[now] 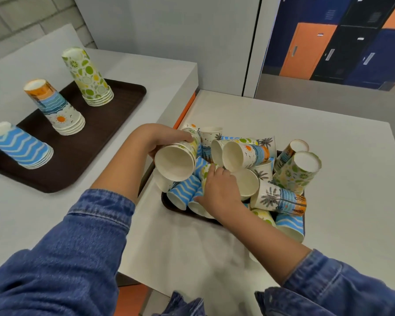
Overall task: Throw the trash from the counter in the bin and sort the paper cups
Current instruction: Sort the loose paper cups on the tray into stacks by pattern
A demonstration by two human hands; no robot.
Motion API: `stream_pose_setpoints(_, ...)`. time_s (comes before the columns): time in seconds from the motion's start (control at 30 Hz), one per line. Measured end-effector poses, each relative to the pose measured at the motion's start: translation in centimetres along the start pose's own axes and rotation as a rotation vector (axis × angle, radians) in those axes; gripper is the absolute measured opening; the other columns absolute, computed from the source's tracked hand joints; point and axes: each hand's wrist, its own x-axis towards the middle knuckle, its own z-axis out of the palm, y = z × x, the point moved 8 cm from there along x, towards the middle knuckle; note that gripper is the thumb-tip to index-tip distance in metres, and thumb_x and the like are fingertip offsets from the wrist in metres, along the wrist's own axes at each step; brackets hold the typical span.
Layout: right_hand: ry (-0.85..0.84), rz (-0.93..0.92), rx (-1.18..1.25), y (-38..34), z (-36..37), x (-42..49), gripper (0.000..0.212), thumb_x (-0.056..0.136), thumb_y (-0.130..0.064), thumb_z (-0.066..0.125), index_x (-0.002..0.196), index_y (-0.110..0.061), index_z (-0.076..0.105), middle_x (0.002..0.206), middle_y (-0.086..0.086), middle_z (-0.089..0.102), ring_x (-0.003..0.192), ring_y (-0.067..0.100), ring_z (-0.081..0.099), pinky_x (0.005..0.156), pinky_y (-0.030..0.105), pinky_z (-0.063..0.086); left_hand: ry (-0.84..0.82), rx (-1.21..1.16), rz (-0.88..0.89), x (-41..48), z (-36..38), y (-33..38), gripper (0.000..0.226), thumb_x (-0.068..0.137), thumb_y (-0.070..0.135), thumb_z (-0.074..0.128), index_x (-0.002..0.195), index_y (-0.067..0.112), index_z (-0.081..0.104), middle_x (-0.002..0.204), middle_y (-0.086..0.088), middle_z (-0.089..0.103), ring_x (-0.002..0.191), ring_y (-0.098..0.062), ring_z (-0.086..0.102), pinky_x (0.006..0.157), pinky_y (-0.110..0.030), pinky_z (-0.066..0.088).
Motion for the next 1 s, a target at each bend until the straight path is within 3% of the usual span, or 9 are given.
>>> stream_pose_setpoints(0.1,-0.005,0.029,-0.177,-0.5,0.7,1.1,0.101,0.085,-0.062,0.052,0.147,0.004,0.007,0.131,0.016,0.045,0.117,0.028,0.047,0.093,0.034,0.041,0.04,-0.081,0.062,-0.4,-1.0,-1.1,0.056,0.072,0.061,0.063,0.103,0.015,0.061,0.09,-0.008,0.071,0.074,-0.021,0.069,0.055,-0.026,0.052)
stream_pose_setpoints(0.23,-0.007,0.073,-0.37,-0.9,1.0,2.5,0.071,0.096,-0.042,0.043,0.147,0.0,0.016,0.124,0.012,0.05,0.109,0.024,0.052,0.083,0.032,0.039,0.166,-0.209,0.134,-1.0,-2.8,-2.6,0.062,0.068,0.061,0.063,0.107,0.013,0.062,0.088,-0.007,0.07,0.071,-0.022,0.068,0.052,-0.024,0.047)
stream_pose_setpoints(0.33,-0.021,0.078,-0.461,-1.2,1.2,2.9,0.06,0.097,-0.036,0.041,0.144,-0.003,0.024,0.114,0.009,0.054,0.099,0.022,0.054,0.073,0.033,0.034,0.197,-0.354,0.181,-1.5,-3.2,-3.7,0.066,0.062,0.061,0.063,0.109,0.014,0.063,0.093,-0.006,0.071,0.08,-0.024,0.069,0.063,-0.031,0.053)
stream_pose_setpoints(0.4,-0.029,0.084,-0.448,-1.4,1.0,2.9,0.066,0.094,-0.036,0.043,0.146,-0.002,0.021,0.116,0.01,0.054,0.1,0.023,0.054,0.076,0.033,0.036,0.191,-0.44,0.203,-1.8,-3.2,-4.5,0.065,0.06,0.062,0.063,0.107,0.016,0.064,0.094,-0.005,0.072,0.086,-0.024,0.07,0.074,-0.036,0.053)
stream_pose_setpoints(0.53,-0.014,0.079,-0.122,-1.4,-1.3,1.7,0.092,0.078,-0.059,0.058,0.143,-0.003,0.024,0.123,0.012,0.052,0.11,0.027,0.052,0.086,0.036,0.039,0.189,-0.659,0.26,-2.5,-3.6,-5.3,0.035,0.074,0.054,0.066,0.09,0.022,0.065,0.093,0.0,0.073,0.087,-0.017,0.07,0.074,-0.032,0.055)
stream_pose_setpoints(0.7,0.067,0.17,0.453,5.2,-8.4,-0.9,0.087,0.07,-0.06,0.061,0.14,-0.017,0.033,0.125,0.012,0.053,0.112,0.032,0.053,0.077,0.034,0.04,0.158,-0.891,0.37,-3.8,-3.1,-2.7,0.03,0.078,0.046,0.067,0.096,0.021,0.065,0.09,0.003,0.074,0.086,-0.015,0.07,0.077,-0.035,0.055)
stream_pose_setpoints(0.83,0.335,0.31,0.628,14.4,-14.5,-3.5,0.069,0.068,-0.053,0.063,0.125,-0.019,0.045,0.116,0.014,0.056,0.101,0.033,0.056,0.081,0.041,0.047,0.051,-1.022,0.509,-5.1,1.2,3.2,0.027,0.08,0.034,0.069,0.101,0.018,0.062,0.083,0.008,0.076,0.081,-0.012,0.073,0.069,-0.032,0.057)
stream_pose_setpoints(0.93,0.522,0.448,0.649,20.4,-17.1,-5.5,0.081,0.068,-0.051,0.066,0.136,-0.018,0.037,0.123,0.014,0.051,0.106,0.033,0.054,0.088,0.051,0.049,-0.016,-1.034,0.588,-5.7,6.5,8.2,0.043,0.076,0.029,0.073,0.115,0.017,0.058,0.104,0.002,0.073,0.094,-0.015,0.07,0.076,-0.032,0.057)
stream_pose_setpoints(1.0,0.597,0.485,0.674,23.0,-18.1,-6.3,0.086,0.065,-0.051,0.065,0.138,-0.016,0.035,0.125,0.014,0.05,0.108,0.034,0.054,0.089,0.051,0.049,0.018,-0.999,0.619,-6.1,9.9,11.0,0.059,0.072,0.032,0.077,0.123,0.017,0.052,0.109,0.006,0.067,0.094,-0.008,0.067,0.071,-0.023,0.056)
